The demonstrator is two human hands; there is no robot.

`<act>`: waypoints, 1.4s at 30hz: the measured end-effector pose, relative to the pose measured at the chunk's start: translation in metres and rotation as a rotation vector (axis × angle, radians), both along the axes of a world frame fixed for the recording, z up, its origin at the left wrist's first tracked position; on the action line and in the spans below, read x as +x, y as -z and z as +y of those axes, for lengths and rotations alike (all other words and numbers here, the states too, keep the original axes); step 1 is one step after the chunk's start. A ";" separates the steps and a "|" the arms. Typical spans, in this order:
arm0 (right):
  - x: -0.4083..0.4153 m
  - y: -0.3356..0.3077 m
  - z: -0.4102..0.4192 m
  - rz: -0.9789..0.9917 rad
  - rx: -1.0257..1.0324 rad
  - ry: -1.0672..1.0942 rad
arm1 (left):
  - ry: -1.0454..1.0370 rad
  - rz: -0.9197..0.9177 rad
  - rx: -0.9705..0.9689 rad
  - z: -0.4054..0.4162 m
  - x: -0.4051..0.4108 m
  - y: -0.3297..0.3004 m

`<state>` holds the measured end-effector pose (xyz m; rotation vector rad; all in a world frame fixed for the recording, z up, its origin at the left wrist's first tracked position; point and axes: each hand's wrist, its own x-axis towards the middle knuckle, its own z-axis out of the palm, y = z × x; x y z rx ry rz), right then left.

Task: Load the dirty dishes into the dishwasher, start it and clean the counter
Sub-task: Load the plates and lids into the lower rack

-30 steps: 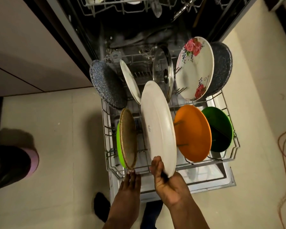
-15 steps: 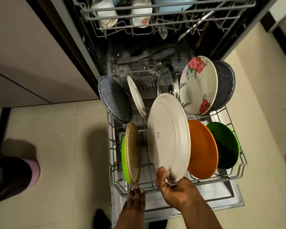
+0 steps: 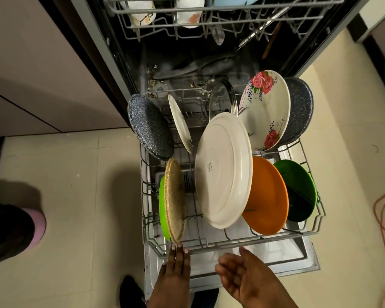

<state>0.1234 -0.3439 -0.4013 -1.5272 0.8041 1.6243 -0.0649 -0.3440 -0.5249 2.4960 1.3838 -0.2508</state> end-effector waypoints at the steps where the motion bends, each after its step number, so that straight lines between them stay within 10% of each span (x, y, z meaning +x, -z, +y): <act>1: 0.002 0.000 -0.010 -0.056 -0.015 -0.043 | 0.005 0.009 -0.004 -0.001 0.001 -0.002; 7: 0.014 0.014 -0.064 -0.588 -0.049 -0.289 | 0.020 0.054 -0.141 0.002 0.005 -0.023; 15: 0.038 0.025 -0.066 -1.325 0.044 -0.725 | -0.135 -0.315 -0.209 -0.002 0.037 -0.053; 20: 0.050 0.042 -0.065 -1.466 0.152 -1.313 | -0.099 -0.363 -0.230 -0.008 0.062 -0.060; 42: 0.102 0.055 0.011 -1.520 0.312 -1.402 | -0.054 -0.183 -0.106 0.074 0.103 -0.056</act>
